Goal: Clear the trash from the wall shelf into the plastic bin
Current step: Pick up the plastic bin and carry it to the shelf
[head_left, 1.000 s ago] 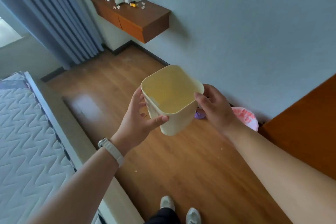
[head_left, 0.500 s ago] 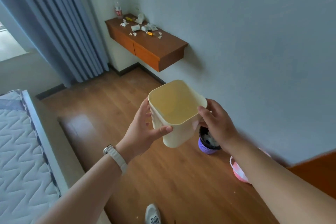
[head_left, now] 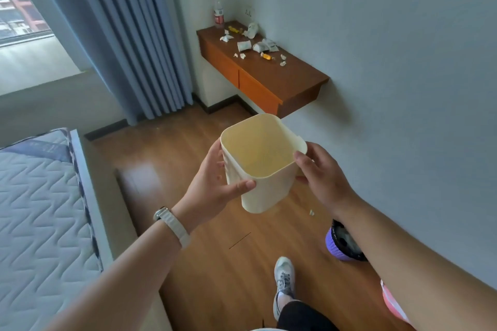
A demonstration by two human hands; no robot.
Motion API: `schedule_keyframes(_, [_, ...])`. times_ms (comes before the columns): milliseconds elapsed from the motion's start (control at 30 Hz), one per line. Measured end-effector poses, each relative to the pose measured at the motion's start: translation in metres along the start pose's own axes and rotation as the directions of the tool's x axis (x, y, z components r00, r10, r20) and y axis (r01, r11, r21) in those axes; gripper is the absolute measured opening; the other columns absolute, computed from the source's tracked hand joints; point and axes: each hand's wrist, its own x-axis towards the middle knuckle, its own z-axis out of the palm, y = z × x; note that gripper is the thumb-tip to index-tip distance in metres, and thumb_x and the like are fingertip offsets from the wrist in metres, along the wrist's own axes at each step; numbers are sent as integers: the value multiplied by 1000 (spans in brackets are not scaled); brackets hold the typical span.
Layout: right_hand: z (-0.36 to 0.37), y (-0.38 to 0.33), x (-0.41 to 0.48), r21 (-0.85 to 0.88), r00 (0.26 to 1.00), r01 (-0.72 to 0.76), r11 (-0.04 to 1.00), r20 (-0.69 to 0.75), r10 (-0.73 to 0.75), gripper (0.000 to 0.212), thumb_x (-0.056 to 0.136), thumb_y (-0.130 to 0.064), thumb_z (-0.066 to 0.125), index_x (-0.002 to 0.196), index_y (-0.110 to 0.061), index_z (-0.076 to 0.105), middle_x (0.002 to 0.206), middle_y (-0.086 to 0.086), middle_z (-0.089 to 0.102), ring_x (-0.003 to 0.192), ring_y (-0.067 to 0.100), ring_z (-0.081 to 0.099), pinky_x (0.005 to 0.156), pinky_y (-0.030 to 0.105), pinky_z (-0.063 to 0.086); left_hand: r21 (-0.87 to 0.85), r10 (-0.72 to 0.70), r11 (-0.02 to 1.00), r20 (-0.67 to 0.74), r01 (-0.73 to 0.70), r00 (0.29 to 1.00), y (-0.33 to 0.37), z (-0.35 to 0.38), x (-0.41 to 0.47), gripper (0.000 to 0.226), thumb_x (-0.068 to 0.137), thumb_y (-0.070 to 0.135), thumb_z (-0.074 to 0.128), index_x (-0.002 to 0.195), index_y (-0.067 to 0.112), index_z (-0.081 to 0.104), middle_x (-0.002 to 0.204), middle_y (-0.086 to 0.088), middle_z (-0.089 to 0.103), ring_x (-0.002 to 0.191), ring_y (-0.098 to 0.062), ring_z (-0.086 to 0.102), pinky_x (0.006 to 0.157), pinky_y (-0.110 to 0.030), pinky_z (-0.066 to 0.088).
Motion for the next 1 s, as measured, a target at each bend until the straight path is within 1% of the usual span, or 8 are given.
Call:
schedule_keyframes(67, [3,7,26,8,1000,-8,1000,25,8,29,80,-67,56,105,-53,59,104,-18,67,99,8,66,80,44,59,1,-18,1000,-16,18,1000,-8,-4,19,96,58,66,81,138,57,29,123,37,48,113,10,48,80,-3,40])
schedule_keyframes(333, [8,26,166,54,988,-23,998,151,15,20,89,-56,53,107,-50,58,100,-24,66,100,3,64,82,42,59,47,-54,997,-100,59,993,-25,-24,131,85,65,55,83,133,59,33,118,41,50,111,14,47,77,0,39])
schedule_keyframes(400, [-2,26,202,41,986,-28,999,164,21,20,91,-54,53,109,-47,58,99,-25,66,100,1,63,81,40,59,59,-72,995,-115,79,991,-25,-24,164,87,64,58,82,135,59,31,119,42,49,113,14,46,77,1,39])
schedule_keyframes(567, [-36,19,282,45,983,-11,999,184,2,12,92,-53,54,100,-62,56,98,-27,66,99,-1,63,73,28,60,124,-74,988,-123,89,990,-16,-19,251,94,60,69,79,137,60,26,123,40,48,113,15,45,78,3,36])
schedule_keyframes(633, [-50,17,314,49,985,-6,999,173,-3,14,89,-57,54,102,-59,56,100,-24,66,98,1,64,71,24,58,133,-56,989,-115,71,992,-15,-13,285,95,61,68,79,138,59,26,125,39,48,115,14,45,79,2,37])
schedule_keyframes(700, [-59,19,337,54,988,-11,998,155,3,22,87,-59,54,108,-52,57,102,-22,66,98,2,64,72,26,58,115,-72,990,-99,84,992,-16,-7,309,97,60,69,79,139,59,24,126,38,48,116,12,45,80,-3,41])
schedule_keyframes(833, [-69,24,373,35,990,-41,999,136,36,28,86,-61,55,111,-48,58,105,-18,68,100,7,65,82,41,59,137,-96,984,-101,110,990,-20,-10,350,103,55,73,79,139,59,23,134,27,48,118,12,44,95,-26,37])
schedule_keyframes(1000, [-67,35,420,32,992,-88,996,89,85,28,85,-58,57,111,-46,59,107,-17,68,103,9,65,87,49,56,129,-98,986,-44,102,994,-45,-20,408,101,56,71,80,139,60,23,131,31,49,118,10,46,92,-24,38])
